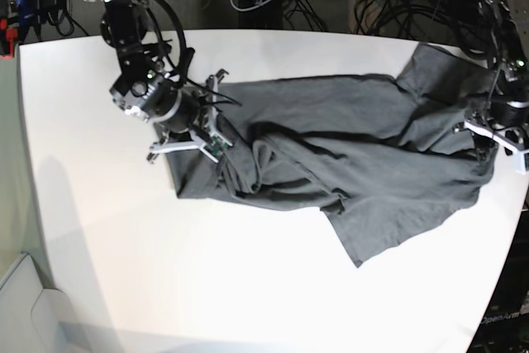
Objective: Layout the t-shirt on the table in an organized manner, then fold the t-shirt properly
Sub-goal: 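Grasp the t-shirt edge with the right gripper and pull it outward, then move the left gripper to the hem corner and grasp it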
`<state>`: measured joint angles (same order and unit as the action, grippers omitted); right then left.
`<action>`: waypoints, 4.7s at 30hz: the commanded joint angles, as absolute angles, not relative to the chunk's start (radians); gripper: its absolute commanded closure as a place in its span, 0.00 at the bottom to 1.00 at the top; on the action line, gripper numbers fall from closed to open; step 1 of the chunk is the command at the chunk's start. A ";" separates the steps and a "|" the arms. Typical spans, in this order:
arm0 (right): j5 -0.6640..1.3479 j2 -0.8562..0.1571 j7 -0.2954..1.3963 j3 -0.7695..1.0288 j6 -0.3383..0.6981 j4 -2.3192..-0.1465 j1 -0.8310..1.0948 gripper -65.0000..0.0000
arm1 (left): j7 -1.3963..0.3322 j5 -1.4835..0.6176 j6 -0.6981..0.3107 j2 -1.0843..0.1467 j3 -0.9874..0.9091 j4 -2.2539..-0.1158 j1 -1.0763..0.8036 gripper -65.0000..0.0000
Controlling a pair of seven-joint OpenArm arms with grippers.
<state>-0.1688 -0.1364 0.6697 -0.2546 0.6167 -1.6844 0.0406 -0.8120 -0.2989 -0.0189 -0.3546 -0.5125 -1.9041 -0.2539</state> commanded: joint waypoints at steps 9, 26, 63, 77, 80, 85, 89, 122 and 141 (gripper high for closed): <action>-0.157 -0.148 0.653 -0.259 0.615 -1.865 -0.008 1.00 | -0.791 -0.297 -0.013 -0.367 -0.524 -1.917 -0.263 0.50; -0.160 -0.094 0.621 0.079 0.608 -1.372 -0.694 1.00 | -0.789 -0.298 -0.013 -0.363 -0.581 -1.929 -0.371 0.50; -0.160 -0.071 0.490 -0.050 0.608 -1.469 -0.045 0.92 | -0.894 -0.298 -0.004 -0.354 -0.243 -1.506 0.344 0.34; -0.162 -0.076 0.499 -0.044 0.608 -1.442 -0.007 1.00 | -0.519 -0.297 -0.002 -0.199 -0.188 -0.878 0.572 0.95; -0.162 -0.077 0.526 -0.044 0.608 -1.428 -0.008 1.00 | -0.440 -0.297 -0.002 -0.193 -0.188 -0.763 0.599 0.97; -0.162 -0.077 0.539 -0.044 0.608 -1.428 -0.007 1.00 | -0.355 -0.297 -0.002 -0.199 -0.188 -0.602 0.631 1.00; -0.162 -0.077 0.552 -0.044 0.608 -1.434 -0.007 1.00 | -0.337 -0.297 0.001 -0.226 -0.188 -0.521 0.645 1.00; -0.162 -0.143 0.564 -0.044 0.608 -1.606 0.137 1.00 | -0.700 -0.300 0.110 -0.401 -0.473 -1.070 0.492 1.00; -0.162 -0.125 0.565 -0.047 0.608 -1.655 0.142 1.00 | -0.335 -0.300 0.120 -0.165 -0.082 -0.570 0.621 1.00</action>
<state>-0.1719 -0.1207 0.5816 -0.0490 0.6090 -1.6371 0.1505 -0.3408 -0.3035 0.1104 -0.1562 -0.0799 -0.5587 0.5896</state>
